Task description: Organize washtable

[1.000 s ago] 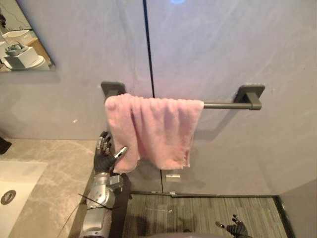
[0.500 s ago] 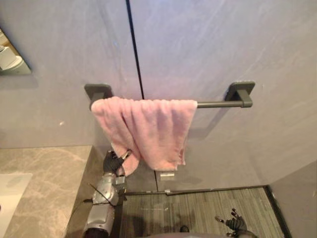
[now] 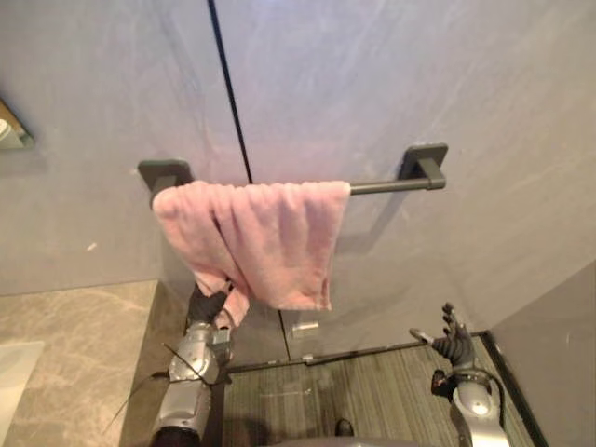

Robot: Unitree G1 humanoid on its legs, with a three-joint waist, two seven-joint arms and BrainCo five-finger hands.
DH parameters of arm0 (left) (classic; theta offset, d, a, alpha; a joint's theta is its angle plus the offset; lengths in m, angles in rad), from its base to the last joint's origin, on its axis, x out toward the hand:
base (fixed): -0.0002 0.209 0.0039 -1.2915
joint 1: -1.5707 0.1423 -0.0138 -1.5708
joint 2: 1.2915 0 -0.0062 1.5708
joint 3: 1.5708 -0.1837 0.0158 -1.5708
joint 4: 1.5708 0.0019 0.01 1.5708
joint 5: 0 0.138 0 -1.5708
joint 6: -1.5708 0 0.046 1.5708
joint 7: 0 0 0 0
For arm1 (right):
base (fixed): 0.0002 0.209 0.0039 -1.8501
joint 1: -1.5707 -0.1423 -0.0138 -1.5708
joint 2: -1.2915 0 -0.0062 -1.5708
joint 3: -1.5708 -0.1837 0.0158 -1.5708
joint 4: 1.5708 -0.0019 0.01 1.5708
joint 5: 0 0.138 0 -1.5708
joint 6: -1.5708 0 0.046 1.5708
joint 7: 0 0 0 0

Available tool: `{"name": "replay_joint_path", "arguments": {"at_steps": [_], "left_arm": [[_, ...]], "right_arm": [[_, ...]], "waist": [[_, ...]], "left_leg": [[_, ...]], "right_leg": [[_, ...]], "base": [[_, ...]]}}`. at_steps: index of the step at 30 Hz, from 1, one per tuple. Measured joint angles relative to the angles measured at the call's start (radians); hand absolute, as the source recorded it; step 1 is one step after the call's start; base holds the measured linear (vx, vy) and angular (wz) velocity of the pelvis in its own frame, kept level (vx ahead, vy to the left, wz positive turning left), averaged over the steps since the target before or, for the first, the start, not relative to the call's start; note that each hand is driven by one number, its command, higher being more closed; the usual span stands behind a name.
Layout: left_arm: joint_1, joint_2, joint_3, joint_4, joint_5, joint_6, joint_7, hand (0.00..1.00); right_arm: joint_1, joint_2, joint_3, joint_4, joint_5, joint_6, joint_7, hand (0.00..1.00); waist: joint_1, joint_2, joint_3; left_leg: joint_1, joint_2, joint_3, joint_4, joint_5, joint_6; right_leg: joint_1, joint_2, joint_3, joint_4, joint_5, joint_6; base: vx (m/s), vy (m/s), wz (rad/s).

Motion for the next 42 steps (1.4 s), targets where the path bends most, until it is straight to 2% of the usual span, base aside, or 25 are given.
{"name": "replay_joint_path", "arguments": {"at_steps": [9,17,19,23,27,33,36,42], "left_arm": [[0.001,-0.001,-0.004,-0.066,0.000,-0.008,-0.018,1.00],[0.001,-0.003,-0.017,-0.106,-0.005,-0.012,-0.043,1.00],[0.000,-0.004,-0.035,-0.107,-0.013,-0.015,-0.045,1.00],[0.000,-0.004,-0.055,-0.107,-0.014,-0.017,-0.052,1.00],[-0.001,-0.004,-0.080,-0.107,-0.030,-0.023,-0.062,1.00],[-0.018,-0.004,-0.109,-0.108,-0.054,-0.025,-0.063,1.00],[-0.046,-0.004,-0.132,-0.112,-0.068,-0.027,-0.064,1.00],[-0.052,-0.007,-0.133,-0.128,-0.080,-0.028,-0.064,1.00]], "right_arm": [[-0.002,-0.048,0.103,-0.178,0.041,-0.038,0.085,0.00],[-0.064,-0.095,0.226,-0.182,0.153,-0.038,0.157,0.00],[-0.091,-0.115,0.259,-0.183,0.163,-0.038,0.164,0.00],[-0.139,-0.133,0.320,-0.183,0.192,-0.038,0.181,0.00],[-0.193,-0.135,0.392,-0.170,0.194,-0.037,0.184,0.00],[-0.242,-0.153,0.420,-0.115,0.197,-0.037,0.178,0.00],[-0.268,-0.155,0.431,-0.082,0.197,-0.036,0.175,0.00],[-0.325,-0.151,0.446,-0.025,0.196,-0.035,0.140,0.00]], "waist": [[0.005,-0.002,-0.001],[0.016,-0.004,-0.001],[0.033,-0.004,-0.001],[0.035,-0.007,-0.003],[0.040,-0.014,-0.006],[0.046,-0.019,-0.006],[0.060,-0.019,-0.007],[0.062,-0.021,-0.007]], "left_leg": [[-0.020,-0.001,0.016,0.012,-0.003,0.005],[-0.024,-0.002,0.012,0.018,-0.003,0.006],[-0.027,-0.002,0.010,0.023,-0.003,0.006],[-0.039,-0.003,-0.013,0.031,-0.002,0.006],[-0.050,-0.003,-0.021,0.038,-0.001,0.006],[-0.070,-0.005,-0.034,0.044,0.000,0.007],[-0.076,-0.005,-0.039,0.044,0.000,0.008],[-0.094,-0.007,-0.051,0.044,0.008,0.007]], "right_leg": [[-0.021,-0.001,0.024,0.003,0.006,-0.001],[-0.019,-0.003,0.021,0.003,0.009,-0.002],[-0.019,-0.003,0.019,0.003,0.012,-0.003],[-0.018,-0.006,-0.003,0.003,0.012,-0.004],[-0.021,-0.007,-0.011,0.002,0.014,-0.007],[-0.025,-0.011,-0.026,0.002,0.015,-0.007],[-0.028,-0.011,-0.031,0.002,0.015,-0.007],[-0.041,-0.013,-0.045,0.002,0.017,-0.008]], "base": [[-0.02,0.010,-0.06],[-0.01,0.003,0.01],[-0.04,0.012,0.05],[-0.04,0.006,0.15],[-0.03,0.009,0.06],[-0.03,0.018,0.07],[-0.03,0.013,0.06],[-0.01,0.010,0.06]]}}
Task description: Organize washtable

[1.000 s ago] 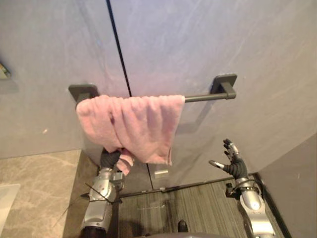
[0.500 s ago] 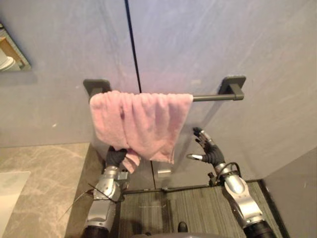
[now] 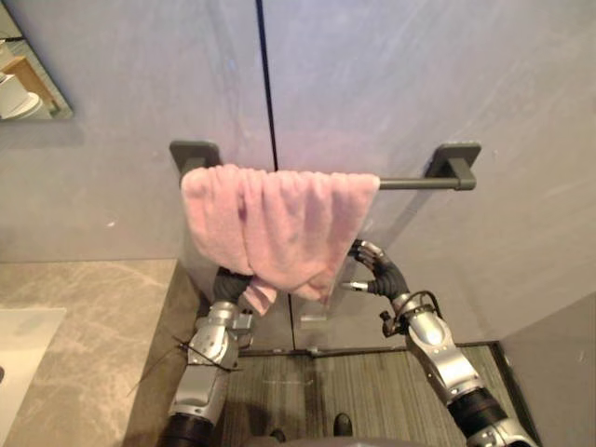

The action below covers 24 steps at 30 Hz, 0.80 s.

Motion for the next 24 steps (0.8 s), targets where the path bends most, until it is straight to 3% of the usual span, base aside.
{"name": "replay_joint_path", "arguments": {"at_steps": [6,14,15,19,24], "left_arm": [[-0.020,-0.002,-0.010,0.000,-0.001,0.000,-0.001,1.00],[-0.041,-0.004,-0.040,0.000,-0.010,0.000,0.000,1.00],[-0.046,-0.007,-0.040,0.000,-0.010,0.000,0.000,1.00],[-0.067,-0.008,-0.040,0.000,-0.010,0.000,0.001,1.00],[-0.067,-0.009,-0.040,0.000,-0.010,0.000,0.002,1.00]], "right_arm": [[-0.033,0.004,0.002,0.065,0.000,0.011,-0.005,0.00],[-0.119,0.030,0.046,0.135,0.000,0.022,-0.005,0.00],[-0.121,0.034,0.046,0.135,0.000,0.022,-0.005,1.00],[-0.139,0.042,0.053,0.136,0.000,0.032,-0.005,1.00],[-0.157,0.052,0.060,0.137,0.000,0.038,-0.007,1.00]], "waist": [[0.027,-0.008,0.000],[0.033,-0.023,0.000],[0.034,-0.023,0.000],[0.052,-0.023,0.000],[0.052,-0.024,0.001]], "left_leg": [[-0.011,-0.004,-0.020,-0.001,0.007,0.000],[-0.038,-0.005,-0.042,-0.011,0.024,-0.002],[-0.039,-0.005,-0.043,-0.011,0.024,-0.002],[-0.040,-0.004,-0.044,-0.014,0.025,-0.002],[-0.040,-0.004,-0.044,-0.014,0.025,-0.002]], "right_leg": [[-0.001,-0.004,-0.019,0.000,0.000,0.000],[-0.024,-0.006,-0.039,0.000,0.007,-0.002],[-0.024,-0.006,-0.041,0.000,0.007,-0.002],[-0.024,-0.005,-0.043,0.000,0.007,-0.002],[-0.024,-0.005,-0.043,0.000,0.007,-0.002]], "base": [[-0.02,0.015,0.11],[-0.03,0.009,0.08],[-0.02,0.010,0.06],[0.00,0.000,0.00],[0.00,0.000,0.00]]}}
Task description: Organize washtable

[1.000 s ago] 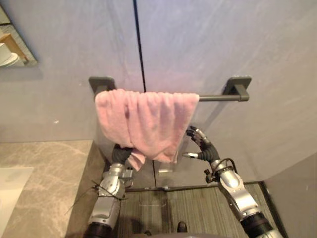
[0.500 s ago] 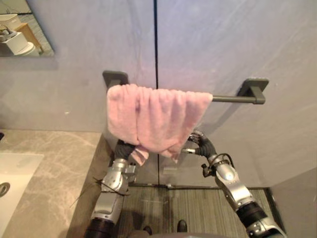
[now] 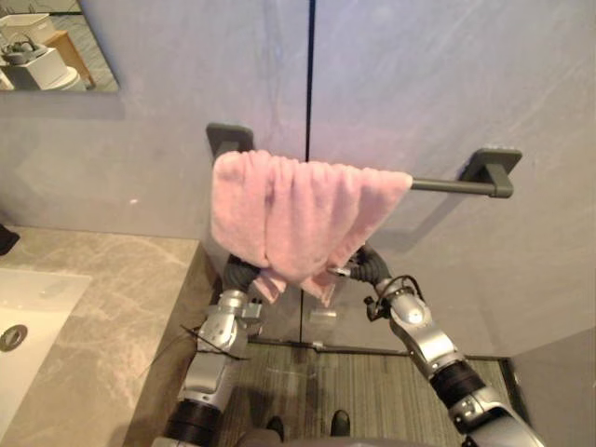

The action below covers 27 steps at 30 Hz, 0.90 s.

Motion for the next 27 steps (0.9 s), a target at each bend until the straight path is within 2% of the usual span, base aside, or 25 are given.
{"name": "replay_joint_path", "arguments": {"at_steps": [13,23,27], "left_arm": [[0.000,-0.013,0.002,0.000,0.001,0.000,0.000,1.00],[0.014,-0.019,0.008,0.000,0.002,0.000,-0.003,1.00],[0.019,-0.019,0.012,0.000,0.002,0.001,-0.009,1.00]], "right_arm": [[-0.002,0.032,-0.035,-0.001,-0.004,0.000,-0.018,1.00],[0.062,0.037,-0.158,-0.023,-0.015,0.000,-0.022,1.00],[0.093,0.037,-0.198,-0.092,-0.026,-0.002,-0.027,1.00]], "waist": [[-0.001,-0.012,0.007],[-0.004,-0.011,0.009],[-0.006,-0.010,0.009]], "left_leg": [[0.006,0.001,0.000,0.001,0.000,0.000],[0.035,0.001,0.005,-0.003,0.001,0.000],[0.039,0.001,0.013,-0.005,0.001,0.000]], "right_leg": [[0.007,0.001,-0.001,0.000,0.000,0.000],[0.027,0.001,0.007,-0.001,-0.001,0.001],[0.027,0.001,0.014,-0.004,-0.001,0.001]], "base": [[0.00,0.000,0.00],[0.00,0.005,-0.01],[-0.02,0.019,-0.04]]}}
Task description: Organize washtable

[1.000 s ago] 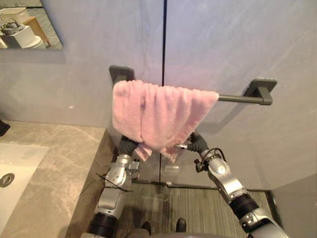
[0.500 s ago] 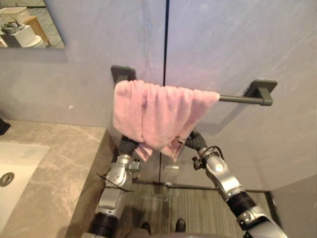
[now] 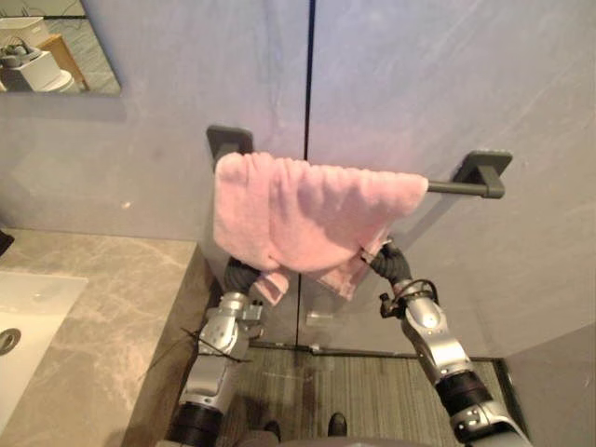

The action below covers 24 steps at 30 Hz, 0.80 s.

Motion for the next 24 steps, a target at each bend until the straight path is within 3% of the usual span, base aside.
{"name": "replay_joint_path", "arguments": {"at_steps": [8,24], "left_arm": [[0.032,-0.003,0.000,-0.001,0.000,0.001,-0.016,1.00],[0.033,-0.020,-0.019,-0.024,0.000,0.002,-0.038,1.00]], "right_arm": [[0.038,0.001,-0.044,-0.006,-0.018,0.000,0.000,1.00],[0.114,0.010,-0.130,-0.065,-0.018,0.000,-0.013,1.00]], "waist": [[-0.019,0.008,0.005],[-0.025,0.021,0.011]], "left_leg": [[0.013,0.000,0.013,0.002,0.000,0.000],[0.019,0.000,0.019,0.001,0.000,0.000]], "right_leg": [[0.002,0.000,0.011,0.000,0.000,0.000],[0.004,0.000,0.017,0.000,0.001,0.001]], "base": [[0.00,0.015,-0.03],[0.00,0.002,0.00]]}}
